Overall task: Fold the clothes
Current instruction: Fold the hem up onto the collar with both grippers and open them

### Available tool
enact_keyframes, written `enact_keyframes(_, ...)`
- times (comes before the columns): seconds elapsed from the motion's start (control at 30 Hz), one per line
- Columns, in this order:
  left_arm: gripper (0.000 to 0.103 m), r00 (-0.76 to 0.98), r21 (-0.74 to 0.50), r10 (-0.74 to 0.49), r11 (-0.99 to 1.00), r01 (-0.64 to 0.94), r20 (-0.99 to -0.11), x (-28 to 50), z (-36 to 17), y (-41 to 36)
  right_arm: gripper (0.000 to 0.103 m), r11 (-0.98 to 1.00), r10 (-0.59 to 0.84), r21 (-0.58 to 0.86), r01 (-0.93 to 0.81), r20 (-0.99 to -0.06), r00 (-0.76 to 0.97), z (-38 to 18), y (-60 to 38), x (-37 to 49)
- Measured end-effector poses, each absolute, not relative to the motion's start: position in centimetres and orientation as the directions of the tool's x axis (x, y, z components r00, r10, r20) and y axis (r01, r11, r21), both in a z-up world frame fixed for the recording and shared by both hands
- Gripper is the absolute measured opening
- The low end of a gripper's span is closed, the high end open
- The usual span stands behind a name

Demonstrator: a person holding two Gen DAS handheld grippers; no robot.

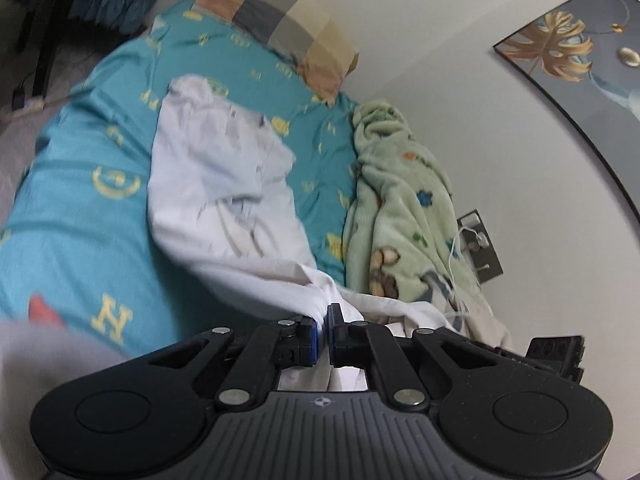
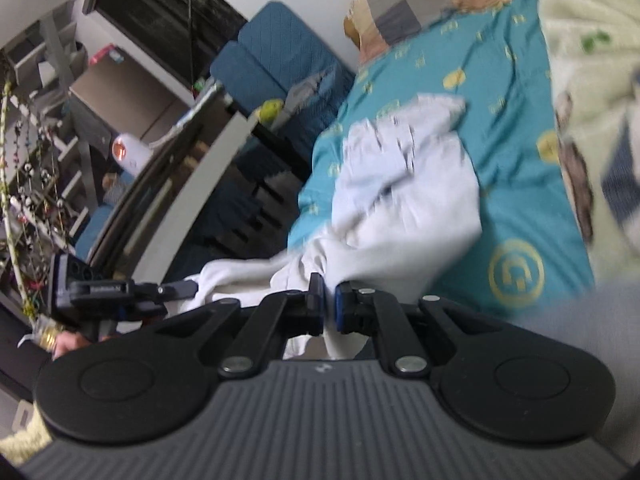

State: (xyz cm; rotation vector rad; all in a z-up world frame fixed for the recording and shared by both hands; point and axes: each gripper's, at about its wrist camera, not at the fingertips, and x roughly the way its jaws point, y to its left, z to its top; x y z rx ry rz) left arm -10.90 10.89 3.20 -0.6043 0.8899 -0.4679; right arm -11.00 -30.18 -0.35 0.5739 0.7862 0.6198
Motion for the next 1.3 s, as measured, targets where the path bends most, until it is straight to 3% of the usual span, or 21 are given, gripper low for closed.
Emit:
enact_keyframes(0.33, 0.006, 0.647, -0.597, -0.518, 0.793, 0.119, -0.559, 5.9, 3.1, 12.0, 0.009, 0.741, 0.612, 0.623, -0.251, -0.473, 0.634, 0.0, -27.0, 4.3)
enact_keyframes(0.67, 0.006, 0.602, -0.576, -0.457, 0.817, -0.006, -0.655, 23.5, -9.2, 13.4, 0.009, 0.812, 0.523, 0.562, -0.156, -0.583, 0.622, -9.6, -24.3, 20.4)
enact_keyframes(0.87, 0.006, 0.520, -0.559, -0.450, 0.827, -0.066, -0.726, 26.9, -15.6, 13.7, 0.011, 0.834, 0.489, 0.546, -0.080, -0.663, 0.568, -15.9, -23.7, 23.9)
enact_keyframes(0.97, 0.015, 0.517, -0.542, -0.437, 0.838, -0.062, -0.736, 25.9, -15.1, 13.7, 0.012, 0.832, 0.493, 0.547, -0.090, -0.657, 0.570, -15.8, -23.6, 23.5)
enact_keyframes(1.03, 0.035, 0.521, -0.521, -0.422, 0.852, -0.052, -0.742, 24.9, -14.1, 13.5, 0.017, 0.837, 0.489, 0.539, -0.095, -0.660, 0.570, -14.9, -23.5, 23.0)
enact_keyframes(1.07, 0.045, 0.524, -0.510, -0.414, 0.859, -0.047, -0.745, 24.4, -13.6, 13.5, 0.027, 0.841, 0.485, 0.531, -0.101, -0.660, 0.574, -14.3, -23.4, 22.5)
enact_keyframes(1.1, 0.048, 0.526, -0.498, -0.405, 0.866, -0.041, -0.748, 23.8, -13.1, 13.4, 0.038, 0.846, 0.482, 0.521, -0.112, -0.658, 0.579, -13.6, -23.3, 21.9)
enact_keyframes(1.17, 0.051, 0.541, -0.476, -0.389, 0.879, -0.024, -0.746, 21.4, -11.1, 12.9, 0.050, 0.859, 0.468, 0.493, -0.136, -0.651, 0.597, -12.0, -23.0, 20.4)
enact_keyframes(1.3, 0.073, 0.561, -0.535, -0.420, 0.844, -0.048, -0.713, 16.0, -8.6, 12.5, 0.051, 0.854, 0.483, 0.487, -0.182, -0.617, 0.621, -8.7, -22.9, 16.3)
